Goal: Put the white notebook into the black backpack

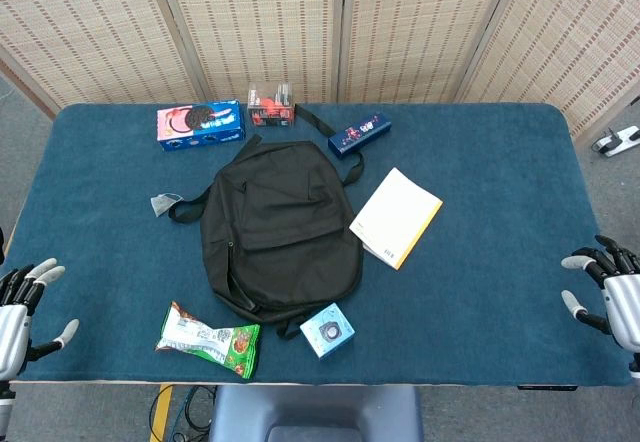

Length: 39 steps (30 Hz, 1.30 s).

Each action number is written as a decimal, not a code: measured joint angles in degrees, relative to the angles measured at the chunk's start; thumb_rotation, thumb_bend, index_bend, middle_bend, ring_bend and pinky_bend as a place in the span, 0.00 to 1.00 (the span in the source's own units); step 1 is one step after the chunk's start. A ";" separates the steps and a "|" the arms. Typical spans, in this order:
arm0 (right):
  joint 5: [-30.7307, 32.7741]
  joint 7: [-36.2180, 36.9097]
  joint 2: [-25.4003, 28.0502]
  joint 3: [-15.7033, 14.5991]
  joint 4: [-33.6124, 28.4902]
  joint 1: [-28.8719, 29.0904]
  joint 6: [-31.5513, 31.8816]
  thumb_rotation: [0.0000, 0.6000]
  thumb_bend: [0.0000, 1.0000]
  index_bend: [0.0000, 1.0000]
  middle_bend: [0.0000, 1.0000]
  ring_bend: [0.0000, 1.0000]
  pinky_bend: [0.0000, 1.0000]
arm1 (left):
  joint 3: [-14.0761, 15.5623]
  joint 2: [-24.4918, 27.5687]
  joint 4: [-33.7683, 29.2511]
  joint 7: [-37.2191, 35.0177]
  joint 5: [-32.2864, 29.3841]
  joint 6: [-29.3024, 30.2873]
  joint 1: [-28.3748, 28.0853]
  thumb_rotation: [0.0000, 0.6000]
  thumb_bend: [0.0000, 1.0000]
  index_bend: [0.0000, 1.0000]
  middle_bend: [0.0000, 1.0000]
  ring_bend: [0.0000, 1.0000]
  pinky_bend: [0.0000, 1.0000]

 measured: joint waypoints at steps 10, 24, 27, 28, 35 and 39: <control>-2.17 -1.45 0.86 0.32 -1.58 1.39 -0.93 1.00 0.25 0.38 0.32 0.14 0.20 | 0.26 -0.32 0.41 -0.58 0.35 0.63 0.46 1.00 0.27 0.23 0.13 0.08 0.03; -1.85 -7.82 -0.62 2.53 -6.07 11.17 -14.94 1.00 0.20 0.21 0.20 0.10 0.20 | 0.66 -0.17 0.70 -1.22 0.63 1.43 1.27 1.00 0.27 0.23 0.13 0.08 0.03; -0.53 -9.69 -1.93 3.19 -6.65 14.08 -19.45 1.00 0.17 0.14 0.16 0.06 0.20 | 0.71 -0.12 0.59 -1.18 0.61 1.57 1.43 1.00 0.27 0.23 0.13 0.08 0.03; 0.15 -10.40 -2.57 3.47 -6.84 15.25 -21.25 1.00 0.17 0.11 0.14 0.04 0.19 | 0.70 -0.11 0.54 -1.15 0.60 1.60 1.45 1.00 0.27 0.23 0.13 0.08 0.03; 4.74 -14.74 -7.94 4.95 -5.73 21.93 -29.99 1.00 0.14 0.05 0.09 0.00 0.17 | 0.81 -0.05 0.22 -0.78 0.63 1.72 1.66 1.00 0.27 0.23 0.13 0.08 0.03; 5.44 -15.98 -11.55 5.33 -1.94 24.19 -31.86 1.00 0.14 0.05 0.10 0.00 0.17 | 0.87 0.02 0.08 -0.66 0.55 1.77 1.83 1.00 0.27 0.23 0.13 0.08 0.03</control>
